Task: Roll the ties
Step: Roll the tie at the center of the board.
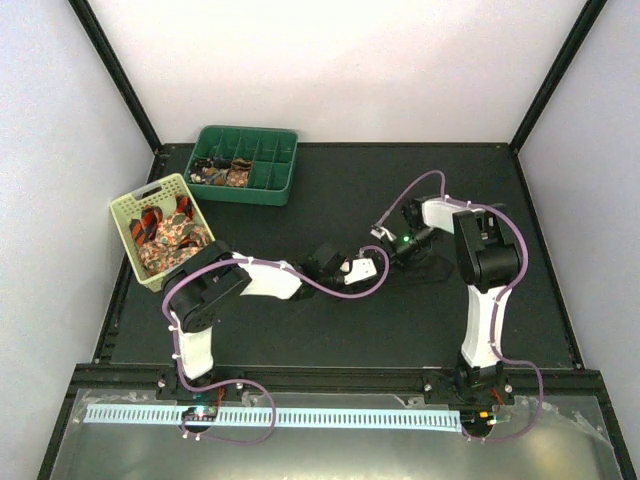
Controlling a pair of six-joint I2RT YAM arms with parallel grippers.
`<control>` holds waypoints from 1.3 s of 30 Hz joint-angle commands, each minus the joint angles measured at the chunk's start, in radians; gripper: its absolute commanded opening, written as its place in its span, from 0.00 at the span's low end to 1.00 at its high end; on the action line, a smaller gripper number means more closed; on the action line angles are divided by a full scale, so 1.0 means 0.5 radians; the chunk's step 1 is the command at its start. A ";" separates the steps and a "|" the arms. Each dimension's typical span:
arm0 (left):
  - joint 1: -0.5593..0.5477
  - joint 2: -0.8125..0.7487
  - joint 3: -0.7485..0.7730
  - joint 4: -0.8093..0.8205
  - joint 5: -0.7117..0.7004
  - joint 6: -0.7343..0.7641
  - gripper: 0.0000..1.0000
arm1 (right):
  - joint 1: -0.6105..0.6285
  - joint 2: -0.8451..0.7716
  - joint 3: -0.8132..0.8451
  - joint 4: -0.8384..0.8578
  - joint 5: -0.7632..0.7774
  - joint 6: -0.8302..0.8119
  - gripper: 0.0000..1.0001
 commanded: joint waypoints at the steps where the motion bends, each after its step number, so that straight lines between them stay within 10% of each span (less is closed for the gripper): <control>1: 0.024 0.100 -0.014 -0.316 -0.024 0.053 0.30 | 0.045 0.032 -0.006 0.148 -0.021 0.071 0.39; 9: 0.025 0.116 0.020 -0.348 -0.011 0.026 0.34 | 0.038 0.021 -0.080 0.158 0.120 0.010 0.02; 20: 0.178 -0.146 -0.180 0.071 0.299 -0.145 0.75 | -0.046 0.011 -0.146 0.188 0.396 -0.004 0.02; 39: 0.214 0.177 -0.283 1.047 0.681 -0.237 0.84 | -0.038 0.113 -0.200 0.273 0.523 -0.003 0.02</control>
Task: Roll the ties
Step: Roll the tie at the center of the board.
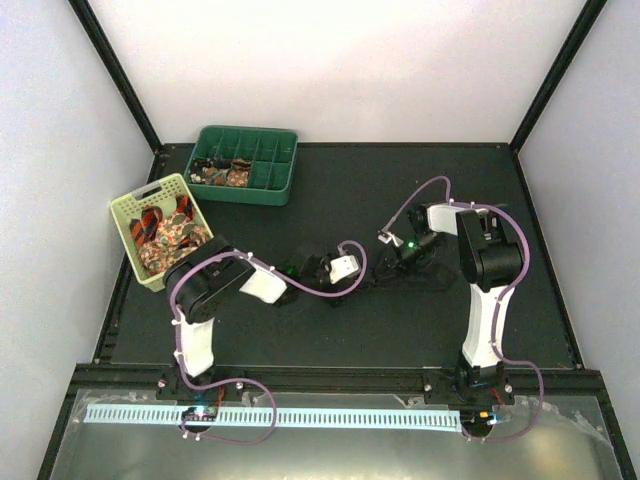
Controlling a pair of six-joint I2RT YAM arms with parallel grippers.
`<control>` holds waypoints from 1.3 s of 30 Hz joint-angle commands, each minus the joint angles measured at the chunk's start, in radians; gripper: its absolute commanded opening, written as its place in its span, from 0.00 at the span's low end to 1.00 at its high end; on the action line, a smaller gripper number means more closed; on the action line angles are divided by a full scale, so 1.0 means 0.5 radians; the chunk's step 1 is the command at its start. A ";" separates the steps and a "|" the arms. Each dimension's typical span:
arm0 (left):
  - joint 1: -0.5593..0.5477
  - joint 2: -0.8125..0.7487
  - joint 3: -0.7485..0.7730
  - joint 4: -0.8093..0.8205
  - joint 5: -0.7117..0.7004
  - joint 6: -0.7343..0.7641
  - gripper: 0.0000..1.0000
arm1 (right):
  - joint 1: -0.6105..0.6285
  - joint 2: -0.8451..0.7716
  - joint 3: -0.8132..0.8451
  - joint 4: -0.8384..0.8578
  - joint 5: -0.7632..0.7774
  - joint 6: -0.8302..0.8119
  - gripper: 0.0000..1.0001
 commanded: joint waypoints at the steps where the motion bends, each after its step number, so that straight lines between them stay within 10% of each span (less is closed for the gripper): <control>1: 0.007 0.163 0.119 0.321 0.180 -0.006 0.83 | 0.014 0.110 -0.047 0.052 0.313 -0.045 0.02; 16: 0.029 0.198 0.005 0.524 0.315 0.105 0.70 | 0.177 0.313 0.192 0.044 0.299 -0.116 0.02; 24: 0.025 0.104 0.031 0.210 0.195 0.151 0.39 | 0.221 0.333 0.240 0.080 0.320 -0.127 0.03; 39: -0.047 -0.022 0.271 -0.979 -0.303 0.289 0.35 | 0.083 0.050 0.381 -0.464 -0.131 -0.264 0.48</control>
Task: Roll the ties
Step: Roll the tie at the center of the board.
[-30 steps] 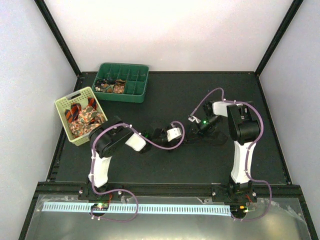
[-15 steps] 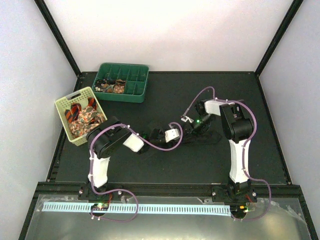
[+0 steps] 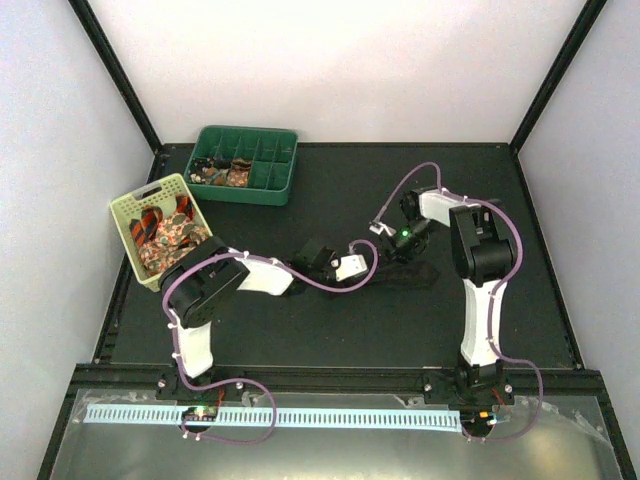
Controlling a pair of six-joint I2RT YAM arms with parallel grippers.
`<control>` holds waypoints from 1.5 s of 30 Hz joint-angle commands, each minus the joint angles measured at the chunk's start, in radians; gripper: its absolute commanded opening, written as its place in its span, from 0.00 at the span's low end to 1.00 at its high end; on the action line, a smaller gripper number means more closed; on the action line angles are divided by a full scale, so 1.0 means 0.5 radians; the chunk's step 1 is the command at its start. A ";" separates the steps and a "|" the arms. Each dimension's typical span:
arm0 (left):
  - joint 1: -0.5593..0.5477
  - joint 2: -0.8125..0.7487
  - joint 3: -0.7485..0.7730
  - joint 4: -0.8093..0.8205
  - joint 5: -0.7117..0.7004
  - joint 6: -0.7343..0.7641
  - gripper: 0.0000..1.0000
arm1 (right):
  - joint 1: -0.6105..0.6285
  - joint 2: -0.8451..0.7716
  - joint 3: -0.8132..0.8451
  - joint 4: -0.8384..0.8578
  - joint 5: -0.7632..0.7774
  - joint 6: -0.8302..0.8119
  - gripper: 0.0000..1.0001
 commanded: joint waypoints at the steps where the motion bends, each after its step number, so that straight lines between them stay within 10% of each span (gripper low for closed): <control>1: -0.011 -0.013 -0.013 -0.446 -0.174 0.055 0.35 | 0.020 -0.118 -0.066 -0.060 -0.183 0.029 0.48; 13: -0.042 0.044 0.042 -0.513 -0.210 0.087 0.36 | 0.174 -0.020 -0.101 0.279 -0.175 0.354 0.38; 20: -0.046 0.055 0.052 -0.524 -0.235 0.085 0.36 | 0.174 -0.054 -0.163 0.234 0.020 0.283 0.02; 31: 0.089 -0.319 -0.237 0.169 0.166 -0.147 0.76 | 0.049 -0.068 -0.336 0.245 0.255 0.248 0.02; 45: 0.071 -0.012 -0.209 0.747 0.388 -0.312 0.81 | 0.038 -0.055 -0.399 0.379 0.380 0.218 0.02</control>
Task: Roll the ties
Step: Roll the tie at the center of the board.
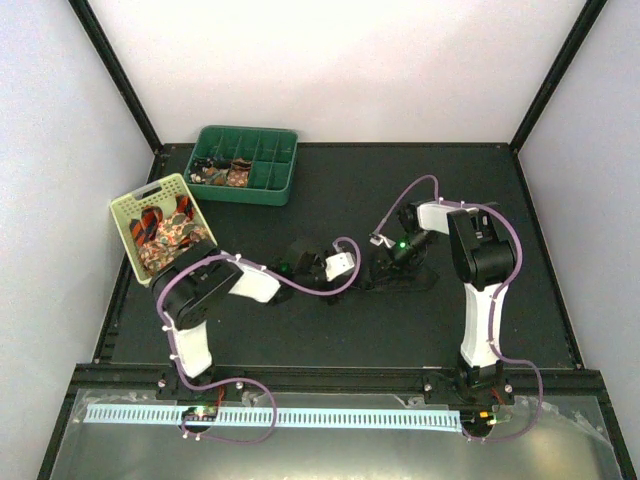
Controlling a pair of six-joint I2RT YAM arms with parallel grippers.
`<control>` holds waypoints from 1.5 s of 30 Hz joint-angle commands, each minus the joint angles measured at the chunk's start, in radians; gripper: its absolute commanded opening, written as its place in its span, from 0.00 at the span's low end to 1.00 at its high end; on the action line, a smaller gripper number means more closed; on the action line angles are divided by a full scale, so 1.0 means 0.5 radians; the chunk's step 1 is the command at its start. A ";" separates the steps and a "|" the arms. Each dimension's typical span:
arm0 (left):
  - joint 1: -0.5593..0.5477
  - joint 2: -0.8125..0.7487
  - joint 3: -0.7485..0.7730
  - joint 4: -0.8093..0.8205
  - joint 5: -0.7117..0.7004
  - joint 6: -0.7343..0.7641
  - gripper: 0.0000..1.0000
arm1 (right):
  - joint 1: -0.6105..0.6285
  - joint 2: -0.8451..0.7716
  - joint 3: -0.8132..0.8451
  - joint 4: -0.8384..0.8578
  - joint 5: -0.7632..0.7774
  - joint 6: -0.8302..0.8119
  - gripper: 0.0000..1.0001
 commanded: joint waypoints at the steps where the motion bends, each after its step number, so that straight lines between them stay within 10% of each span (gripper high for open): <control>1: -0.015 0.192 0.152 0.251 0.133 -0.120 0.82 | 0.001 0.038 -0.104 0.148 0.329 -0.049 0.02; 9: -0.018 0.409 0.326 0.265 0.203 -0.013 0.78 | 0.020 0.116 -0.039 0.182 0.313 -0.127 0.01; 20: -0.039 0.145 0.096 -0.196 -0.134 0.190 0.40 | 0.118 0.198 0.192 0.219 0.145 -0.096 0.04; 32: -0.076 0.130 0.201 -0.705 -0.402 0.229 0.39 | -0.004 -0.042 0.228 -0.252 -0.099 -0.283 0.48; 45: -0.095 0.186 0.273 -0.802 -0.410 0.238 0.40 | 0.081 -0.025 0.099 0.031 -0.288 0.027 0.41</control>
